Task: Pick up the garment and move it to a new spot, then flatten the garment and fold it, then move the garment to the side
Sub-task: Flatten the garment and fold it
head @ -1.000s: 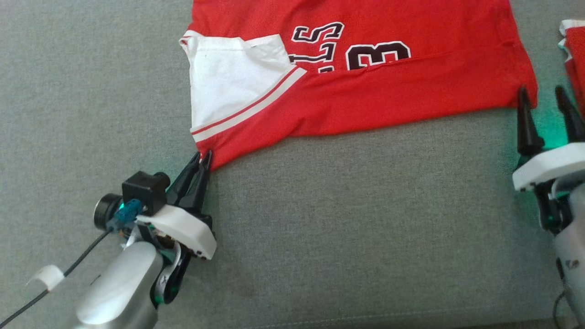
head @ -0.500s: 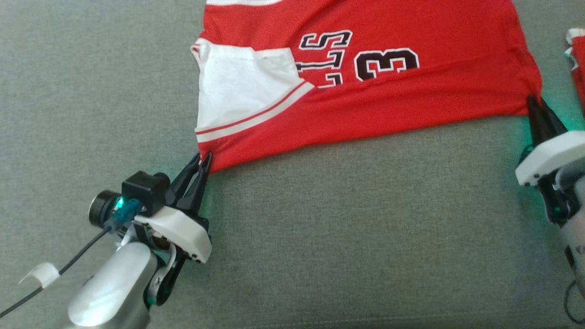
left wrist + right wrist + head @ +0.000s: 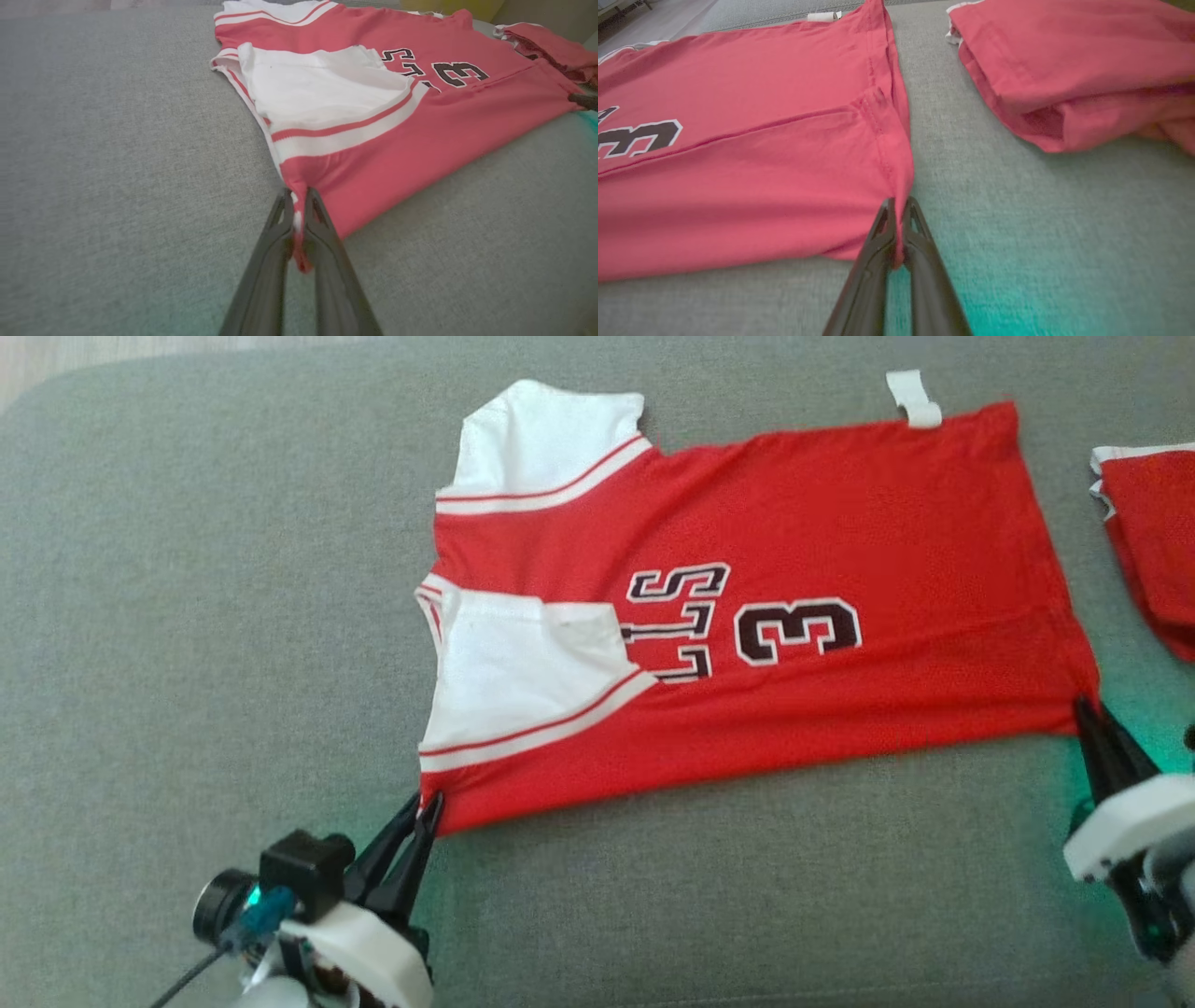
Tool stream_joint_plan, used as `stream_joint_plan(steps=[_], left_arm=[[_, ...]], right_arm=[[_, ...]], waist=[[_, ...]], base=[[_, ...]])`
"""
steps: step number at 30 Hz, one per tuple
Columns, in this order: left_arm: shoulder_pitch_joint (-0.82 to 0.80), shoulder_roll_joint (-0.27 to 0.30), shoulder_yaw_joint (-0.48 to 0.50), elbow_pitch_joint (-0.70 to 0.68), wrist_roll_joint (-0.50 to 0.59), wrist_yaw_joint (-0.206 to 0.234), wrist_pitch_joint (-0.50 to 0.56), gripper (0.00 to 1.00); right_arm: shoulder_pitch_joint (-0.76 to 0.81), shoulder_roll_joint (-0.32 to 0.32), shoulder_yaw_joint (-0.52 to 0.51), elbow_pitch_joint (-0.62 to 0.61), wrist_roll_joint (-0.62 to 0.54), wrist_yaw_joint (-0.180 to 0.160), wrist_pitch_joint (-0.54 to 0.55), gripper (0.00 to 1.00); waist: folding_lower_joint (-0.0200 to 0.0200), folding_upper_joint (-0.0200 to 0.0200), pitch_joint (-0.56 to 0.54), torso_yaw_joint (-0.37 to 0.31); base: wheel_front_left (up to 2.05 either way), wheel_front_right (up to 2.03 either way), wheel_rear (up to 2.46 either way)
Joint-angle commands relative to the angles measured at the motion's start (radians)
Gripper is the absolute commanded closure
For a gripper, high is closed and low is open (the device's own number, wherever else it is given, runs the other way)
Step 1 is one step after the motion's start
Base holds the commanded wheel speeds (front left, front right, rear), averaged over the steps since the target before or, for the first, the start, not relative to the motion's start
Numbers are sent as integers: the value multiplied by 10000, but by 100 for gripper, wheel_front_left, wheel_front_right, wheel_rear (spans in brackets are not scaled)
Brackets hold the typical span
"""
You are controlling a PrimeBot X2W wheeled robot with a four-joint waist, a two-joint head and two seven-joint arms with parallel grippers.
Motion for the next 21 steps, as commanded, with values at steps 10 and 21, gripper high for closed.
stream_joint_plan(steps=[10, 21], left_arm=[[543, 702, 353, -1402, -278, 468, 272, 0], [-4421, 1058, 846, -1451, 387, -909, 1765, 0]], right_arm=[[1570, -710, -990, -1459, -41, 65, 355, 0], [1370, -489, -2521, -3720, -1106, 65, 817, 0]], waist=[[1, 0, 137, 65], [1, 0, 1574, -71]], base=[[0, 0, 0], [0, 0, 0]])
